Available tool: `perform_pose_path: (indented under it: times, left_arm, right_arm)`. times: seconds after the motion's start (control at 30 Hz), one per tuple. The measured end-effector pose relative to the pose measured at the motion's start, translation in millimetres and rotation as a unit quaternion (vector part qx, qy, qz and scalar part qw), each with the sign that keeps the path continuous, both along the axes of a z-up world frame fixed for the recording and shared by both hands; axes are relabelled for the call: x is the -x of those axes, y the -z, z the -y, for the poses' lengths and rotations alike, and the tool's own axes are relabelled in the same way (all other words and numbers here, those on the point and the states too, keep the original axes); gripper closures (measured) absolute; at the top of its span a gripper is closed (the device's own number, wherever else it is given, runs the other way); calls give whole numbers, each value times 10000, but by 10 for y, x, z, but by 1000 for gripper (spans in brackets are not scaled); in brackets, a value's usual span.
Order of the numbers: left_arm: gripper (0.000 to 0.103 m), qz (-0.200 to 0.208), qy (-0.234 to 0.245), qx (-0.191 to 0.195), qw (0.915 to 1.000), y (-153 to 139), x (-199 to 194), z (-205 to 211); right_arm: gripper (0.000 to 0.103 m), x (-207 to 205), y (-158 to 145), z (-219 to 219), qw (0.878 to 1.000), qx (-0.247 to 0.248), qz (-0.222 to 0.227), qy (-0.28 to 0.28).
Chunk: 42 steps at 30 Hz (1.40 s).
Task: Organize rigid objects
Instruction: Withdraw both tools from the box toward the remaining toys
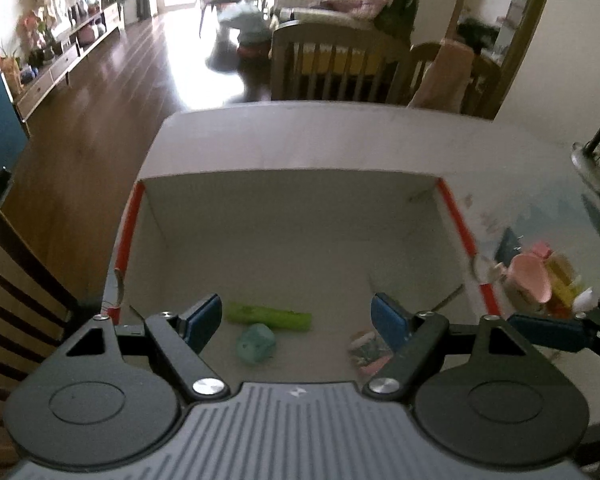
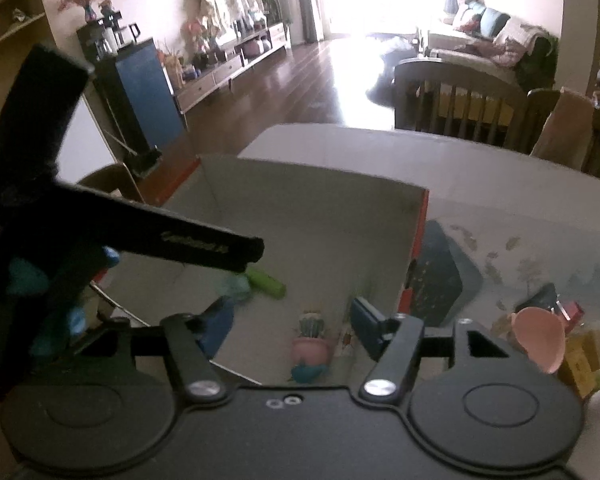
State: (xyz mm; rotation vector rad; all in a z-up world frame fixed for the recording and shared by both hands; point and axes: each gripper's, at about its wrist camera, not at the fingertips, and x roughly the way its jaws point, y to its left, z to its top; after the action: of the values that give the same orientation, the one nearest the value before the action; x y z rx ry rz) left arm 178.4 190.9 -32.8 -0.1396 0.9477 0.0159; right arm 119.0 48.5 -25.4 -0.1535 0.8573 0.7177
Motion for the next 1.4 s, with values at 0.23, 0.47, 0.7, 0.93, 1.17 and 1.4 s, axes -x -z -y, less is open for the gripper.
perform_pose_path:
  times: [0.23, 0.47, 0.7, 0.93, 1.17, 1.4]
  left_arm:
    - [21, 394, 34, 86, 9992, -192, 271, 60]
    - [21, 823, 12, 98, 9966, -338, 521, 161]
    - [18, 1168, 85, 119, 9930, -500, 750, 285]
    - [18, 1362, 65, 134, 9906, -582, 853, 449]
    - [3, 1580, 74, 181, 9873, -590, 895, 624]
    - [0, 1858, 217, 307, 9819, -572, 893, 900]
  right_arm:
    - [29, 143, -231, 210, 9994, -273, 186, 83]
    - [23, 264, -366, 400, 9972, -556, 485, 137]
    - [14, 405, -484, 632, 9930, -832, 818, 181]
    - [9, 380, -489, 877, 9911, -1027, 790, 319]
    - [4, 349, -470, 1108, 9896, -1122, 824, 355]
    - [3, 324, -410, 1446, 9895, -1061, 877, 438]
